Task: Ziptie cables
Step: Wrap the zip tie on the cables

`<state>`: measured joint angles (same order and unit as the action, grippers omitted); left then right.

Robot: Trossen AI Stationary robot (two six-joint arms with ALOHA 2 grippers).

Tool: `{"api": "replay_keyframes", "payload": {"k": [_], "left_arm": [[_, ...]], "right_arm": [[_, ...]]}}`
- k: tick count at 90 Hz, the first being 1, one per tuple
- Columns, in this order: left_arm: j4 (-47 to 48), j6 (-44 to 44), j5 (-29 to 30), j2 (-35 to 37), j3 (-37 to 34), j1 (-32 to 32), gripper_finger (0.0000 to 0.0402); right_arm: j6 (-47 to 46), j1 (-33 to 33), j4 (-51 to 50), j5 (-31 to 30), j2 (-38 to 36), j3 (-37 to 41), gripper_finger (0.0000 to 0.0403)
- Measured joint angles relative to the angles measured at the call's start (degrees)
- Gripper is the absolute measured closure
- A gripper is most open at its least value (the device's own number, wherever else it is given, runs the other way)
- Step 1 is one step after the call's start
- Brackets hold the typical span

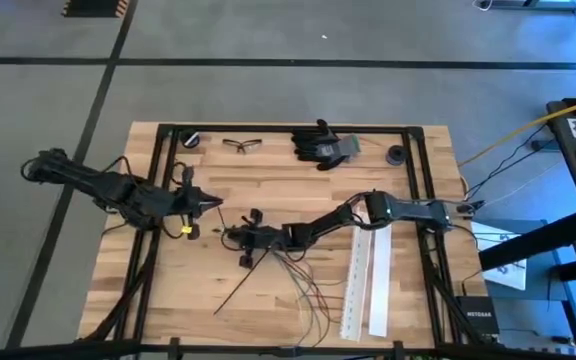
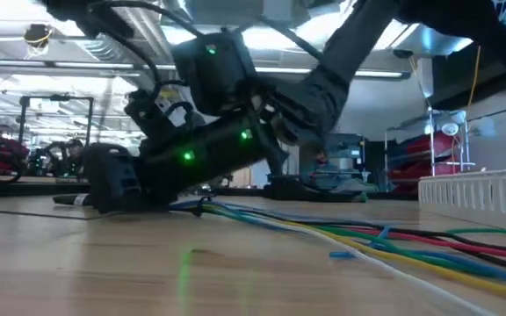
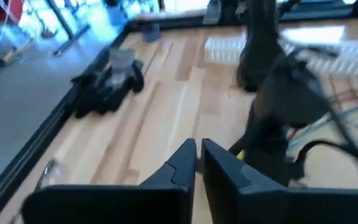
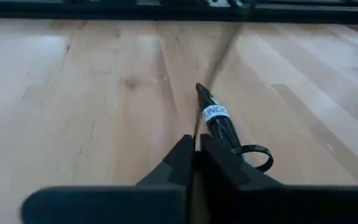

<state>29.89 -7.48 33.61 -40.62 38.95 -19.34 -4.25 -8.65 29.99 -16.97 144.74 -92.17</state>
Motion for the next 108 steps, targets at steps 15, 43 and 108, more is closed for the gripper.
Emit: {"api": "replay_keyframes", "payload": {"k": [15,43,108], "left_arm": [[6.87,-6.24,-1.06,-0.01,3.47,-0.37,0.0314],[25.85,-25.08,-6.03,0.5,6.87,-6.2,0.0259],[-23.78,-36.87,3.95,-8.12,-32.95,-12.97,0.0259]], "right_arm": [[0.0,-0.02,-12.64,-0.02,-5.95,-2.11,0.0301],[4.7,0.0,-33.84,-0.37,-24.03,0.84,0.0242],[-5.81,1.58,-12.58,11.47,-14.59,17.28,0.0261]]}}
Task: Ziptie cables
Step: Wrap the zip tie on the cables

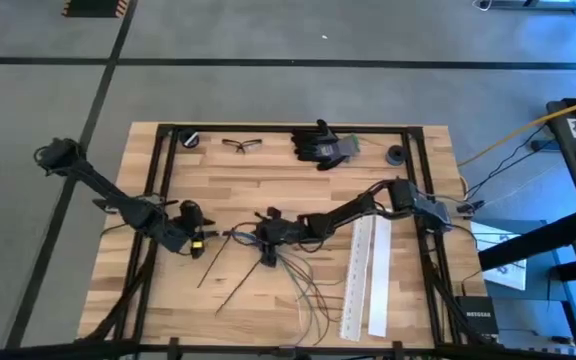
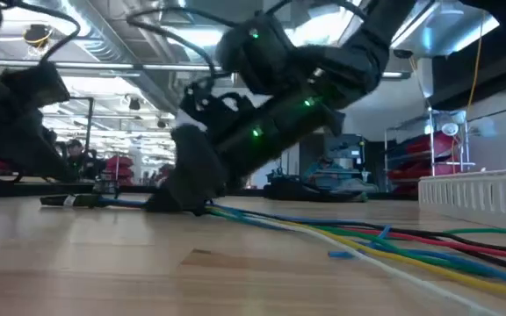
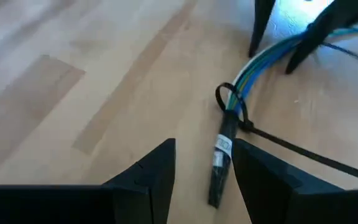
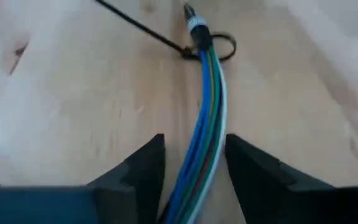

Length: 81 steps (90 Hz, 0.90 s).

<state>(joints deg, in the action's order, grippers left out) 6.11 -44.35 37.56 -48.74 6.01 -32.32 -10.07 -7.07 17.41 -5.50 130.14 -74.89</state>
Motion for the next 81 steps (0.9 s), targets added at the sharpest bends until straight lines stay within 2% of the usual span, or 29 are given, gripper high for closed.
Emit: {"api": "replay_keyframes", "payload": {"k": [11,23,39,44,57,69,81], "left_arm": [[-8.8,2.01,-0.77,-0.98,-2.7,1.33,0.0259],[-11.46,2.26,-1.01,-2.1,-3.09,2.27,0.0259],[-15.56,0.91,-2.38,-5.64,-3.07,2.49,0.0259],[-18.88,0.86,-2.56,-6.71,-3.07,2.47,0.0259],[-28.82,5.46,-3.54,-9.09,-1.84,2.49,0.0259],[-28.5,12.23,-5.25,-12.48,1.84,2.47,0.0259],[-28.76,18.0,-5.58,-17.97,5.86,3.37,0.0259]], "right_arm": [[0.6,-0.16,-4.13,3.38,-0.25,-0.19,0.0295],[1.93,-0.68,-9.45,4.6,-2.65,-0.11,0.0326],[7.45,-0.78,-25.65,6.81,-9.38,0.5,0.0335],[9.7,-0.46,-27.78,6.43,-11.26,0.69,0.0333],[13.87,0.0,-21.11,5.97,-13.66,0.49,0.0323],[15.03,-0.44,-13.25,6.7,-11.77,0.48,0.0297],[16.84,-2.68,-12.29,7.19,-8.88,0.52,0.0263]]}}
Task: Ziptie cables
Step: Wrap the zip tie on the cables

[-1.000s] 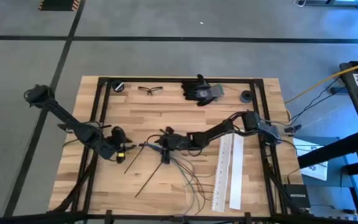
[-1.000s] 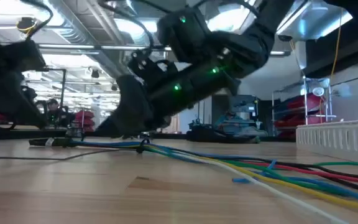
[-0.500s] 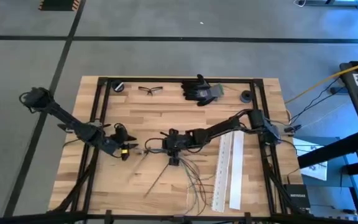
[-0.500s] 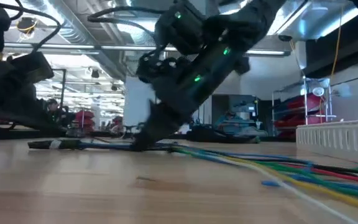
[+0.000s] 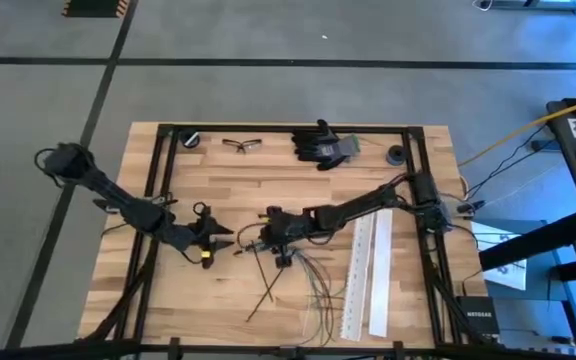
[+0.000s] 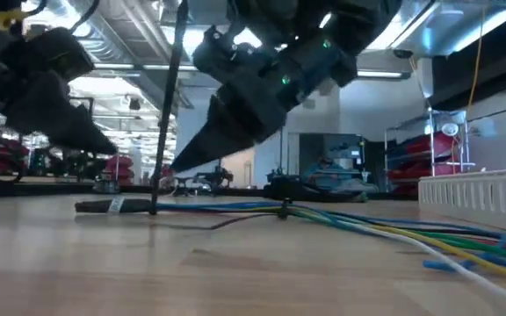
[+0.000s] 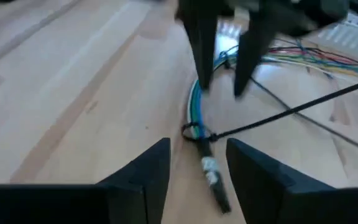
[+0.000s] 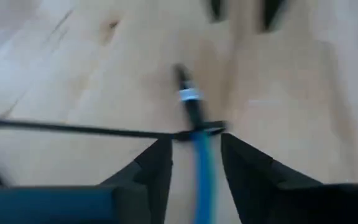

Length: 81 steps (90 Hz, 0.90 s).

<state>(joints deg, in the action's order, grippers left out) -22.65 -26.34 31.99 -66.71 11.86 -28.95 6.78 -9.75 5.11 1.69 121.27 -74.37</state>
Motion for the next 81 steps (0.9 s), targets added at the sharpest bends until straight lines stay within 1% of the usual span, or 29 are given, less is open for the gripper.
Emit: {"api": "replay_keyframes", "payload": {"k": [4,10,19,24,29,40,46,57,63,69,76,81], "left_arm": [[0.07,1.75,-0.24,-2.2,1.31,0.52,0.0259],[0.15,4.48,-0.84,-5.52,3.19,1.41,0.0259],[-0.71,6.92,-1.66,-10.54,6.05,2.62,0.0259],[-0.96,7.78,-1.86,-13.1,7.74,2.93,0.0259],[-0.88,8.71,-1.82,-15.58,9.06,3.19,0.0259],[-0.53,10.43,-2.49,-19.63,10.92,3.07,0.0259],[-0.62,10.43,-2.47,-20.91,11.58,3.07,0.0259],[-0.76,10.8,-2.43,-20.96,11.75,3.23,0.0259],[-0.76,11.59,-2.43,-20.88,11.74,3.23,0.0259],[-0.67,11.62,-2.4,-20.89,11.73,3.23,0.0259],[-0.69,11.61,-2.43,-21.0,11.73,3.23,0.0259],[-0.62,11.55,-2.41,-20.98,11.73,3.23,0.0259]], "right_arm": [[1.29,-0.89,-1.62,-1.3,0.61,0.0,0.0253],[3.66,-2.2,-6.87,-4.38,0.73,0.05,0.0243],[5.12,-4.16,-8.42,-10.16,0.55,-0.11,0.0239],[6.08,-5.17,-5.8,-12.3,0.81,-0.02,0.0238],[7.76,-5.84,-0.29,-13.72,2.14,-0.05,0.0238],[10.79,-7.02,7.74,-13.51,4.55,-0.04,0.0238],[12.8,-7.33,9.43,-14.27,5.26,-0.04,0.0238],[13.23,-7.09,10.44,-15.22,5.36,-0.08,0.0242],[13.41,-6.65,10.45,-16.5,5.36,-0.09,0.0256],[13.43,-6.66,10.04,-18.38,5.36,-0.09,0.0282],[13.45,-6.7,10.35,-19.07,5.36,-0.09,0.0335],[13.35,-6.7,10.3,-17.59,4.85,-0.09,0.0377]]}}
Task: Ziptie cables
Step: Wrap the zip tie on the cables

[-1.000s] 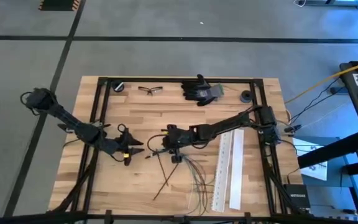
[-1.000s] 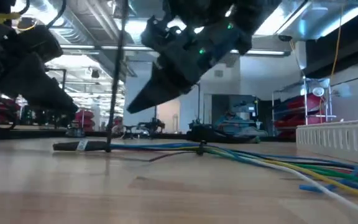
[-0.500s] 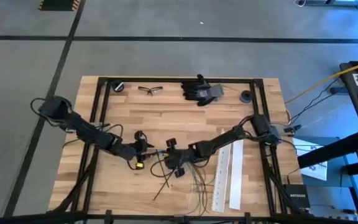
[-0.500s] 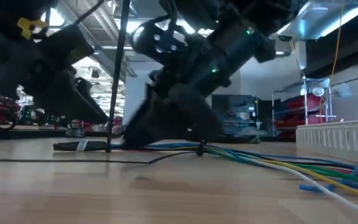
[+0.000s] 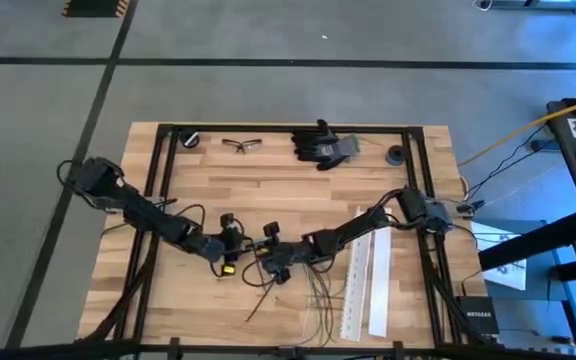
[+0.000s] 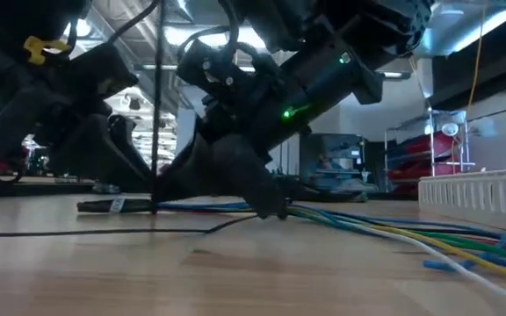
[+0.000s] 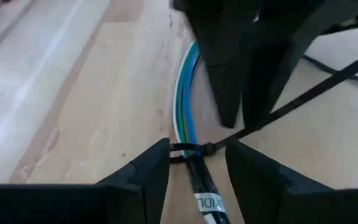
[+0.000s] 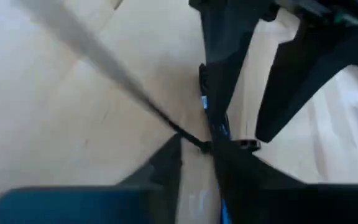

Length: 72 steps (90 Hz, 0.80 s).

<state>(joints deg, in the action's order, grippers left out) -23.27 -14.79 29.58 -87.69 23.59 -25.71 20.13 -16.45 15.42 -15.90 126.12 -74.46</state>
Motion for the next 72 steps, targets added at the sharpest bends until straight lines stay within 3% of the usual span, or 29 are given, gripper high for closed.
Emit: {"api": "replay_keyframes", "payload": {"k": [30,49,72], "left_arm": [[7.58,2.92,0.04,5.23,3.68,-2.18,0.0259],[13.02,-0.99,0.75,5.89,3.72,-2.32,0.0259],[17.7,-2.8,2.86,5.89,3.68,-2.32,0.0259]], "right_arm": [[-14.21,2.44,0.72,7.81,-6.09,-0.09,0.04],[-22.65,3.38,-8.24,11.86,-6.08,-0.06,0.0394],[-10.24,1.33,-5.29,12.96,-3.15,-0.07,0.0305]]}}
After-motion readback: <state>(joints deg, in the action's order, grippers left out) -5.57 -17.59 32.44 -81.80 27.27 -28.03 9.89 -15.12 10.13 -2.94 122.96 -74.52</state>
